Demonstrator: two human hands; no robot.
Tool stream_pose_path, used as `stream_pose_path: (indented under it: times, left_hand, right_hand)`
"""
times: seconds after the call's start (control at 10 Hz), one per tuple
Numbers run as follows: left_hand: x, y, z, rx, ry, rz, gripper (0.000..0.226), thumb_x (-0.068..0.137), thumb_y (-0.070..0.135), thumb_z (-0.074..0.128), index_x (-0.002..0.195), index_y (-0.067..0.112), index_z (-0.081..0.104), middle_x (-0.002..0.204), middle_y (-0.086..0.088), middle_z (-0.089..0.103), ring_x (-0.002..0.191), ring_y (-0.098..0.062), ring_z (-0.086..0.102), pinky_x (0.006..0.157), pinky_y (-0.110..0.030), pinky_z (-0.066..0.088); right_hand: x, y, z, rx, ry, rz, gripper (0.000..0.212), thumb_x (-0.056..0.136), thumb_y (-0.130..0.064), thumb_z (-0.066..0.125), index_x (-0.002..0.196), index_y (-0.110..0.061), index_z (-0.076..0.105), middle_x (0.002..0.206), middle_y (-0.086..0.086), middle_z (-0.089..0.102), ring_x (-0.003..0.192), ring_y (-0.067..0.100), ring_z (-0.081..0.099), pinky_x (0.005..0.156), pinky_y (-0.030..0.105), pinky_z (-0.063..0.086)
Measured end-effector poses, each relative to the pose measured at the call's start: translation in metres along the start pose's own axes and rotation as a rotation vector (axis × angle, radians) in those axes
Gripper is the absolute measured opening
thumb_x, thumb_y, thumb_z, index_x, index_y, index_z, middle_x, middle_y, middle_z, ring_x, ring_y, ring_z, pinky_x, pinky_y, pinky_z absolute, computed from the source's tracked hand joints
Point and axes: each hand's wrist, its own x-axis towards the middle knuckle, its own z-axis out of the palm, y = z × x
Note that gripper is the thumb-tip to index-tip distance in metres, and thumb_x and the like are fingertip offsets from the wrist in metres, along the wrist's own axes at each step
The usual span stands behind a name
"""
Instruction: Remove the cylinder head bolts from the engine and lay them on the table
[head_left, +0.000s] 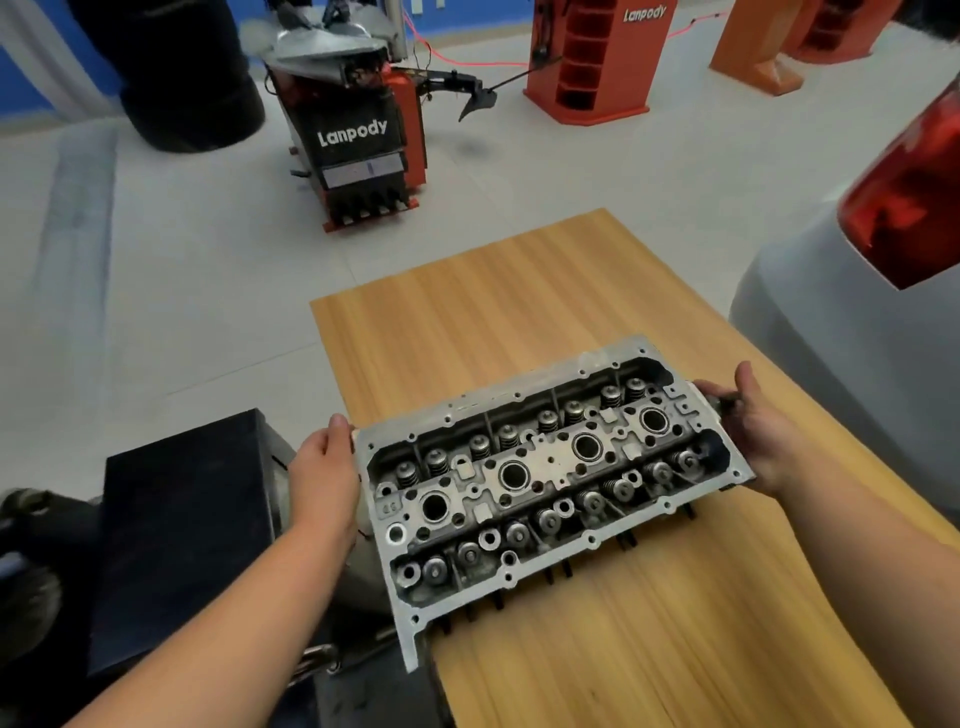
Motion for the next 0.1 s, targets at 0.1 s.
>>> stream_pose_path:
  times: [0.1]
  left_hand:
    - [-0.0246,0.0086,-0.0486,0.043,0.008,0.09,0.022,0.106,0.042,0.052,0.105,0.031,0.071,0.094,0.012,0.072,0.081,0.009,0.065,0.071,-0.024,0.047]
  right_hand:
    - [-0.0352,-0.0039,-0.002,-0.201,0.395,-0.078,0.054,0.095,-0.066,0.046,0.107,-0.016,0.06,0.121,0.003,0.065,0.11,0.022,0.061,0.096,0.046,0.048]
